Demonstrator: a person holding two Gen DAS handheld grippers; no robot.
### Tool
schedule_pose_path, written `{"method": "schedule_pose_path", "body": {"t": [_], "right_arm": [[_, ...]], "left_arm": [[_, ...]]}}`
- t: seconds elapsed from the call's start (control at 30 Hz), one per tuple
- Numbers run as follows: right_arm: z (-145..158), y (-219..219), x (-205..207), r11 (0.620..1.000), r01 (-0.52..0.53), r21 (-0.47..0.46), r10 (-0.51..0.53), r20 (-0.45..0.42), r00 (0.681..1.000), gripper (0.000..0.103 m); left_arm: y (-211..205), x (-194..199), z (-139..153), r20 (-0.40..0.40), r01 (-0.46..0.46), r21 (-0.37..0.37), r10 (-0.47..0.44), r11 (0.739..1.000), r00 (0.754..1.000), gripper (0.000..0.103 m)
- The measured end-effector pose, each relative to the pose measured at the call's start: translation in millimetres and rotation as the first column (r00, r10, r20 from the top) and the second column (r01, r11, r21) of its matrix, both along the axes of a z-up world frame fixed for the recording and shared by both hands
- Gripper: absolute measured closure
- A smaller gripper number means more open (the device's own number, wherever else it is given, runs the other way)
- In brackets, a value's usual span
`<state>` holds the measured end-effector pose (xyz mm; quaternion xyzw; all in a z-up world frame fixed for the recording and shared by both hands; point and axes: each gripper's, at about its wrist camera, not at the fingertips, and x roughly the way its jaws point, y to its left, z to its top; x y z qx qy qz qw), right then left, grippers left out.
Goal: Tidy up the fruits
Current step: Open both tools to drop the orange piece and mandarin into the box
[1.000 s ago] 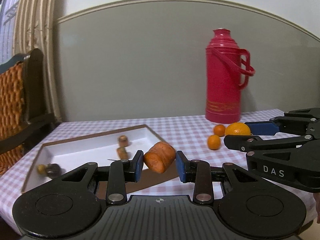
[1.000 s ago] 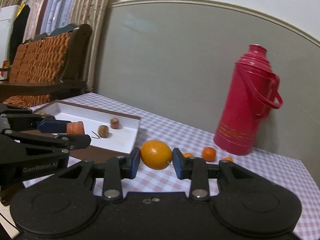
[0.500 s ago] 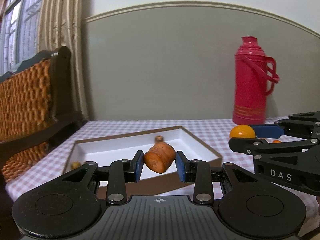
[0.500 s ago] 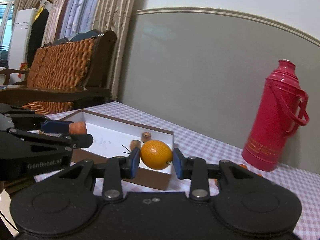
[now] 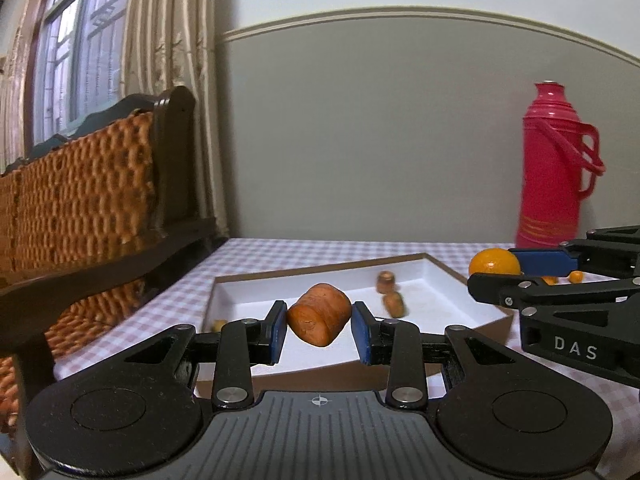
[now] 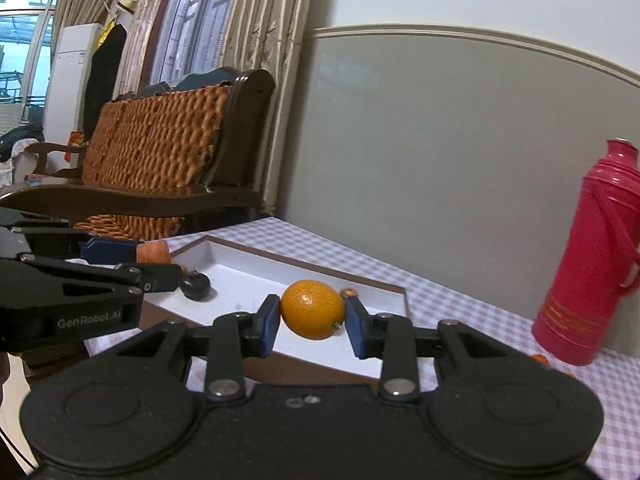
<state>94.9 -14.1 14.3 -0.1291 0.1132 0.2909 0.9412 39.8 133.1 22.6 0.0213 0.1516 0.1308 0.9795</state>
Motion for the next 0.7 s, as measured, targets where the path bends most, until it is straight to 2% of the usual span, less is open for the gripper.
{"method": "schedule_pose_path", "body": {"t": [0.3,0.7], "right_arm": [[3,24,14,1.0,-0.015,0.024,0.015,0.003,1.0,0.076],[3,31,54,0.999,0.038,0.029,-0.038,0.007,0.999,0.076]], "left_arm": [[31,11,3,0.012,-0.067,-0.017,0.067,0.998,0.998,0.068],[53,51,5,0.015,-0.09,-0.023,0.09,0.996,0.996,0.068]]}}
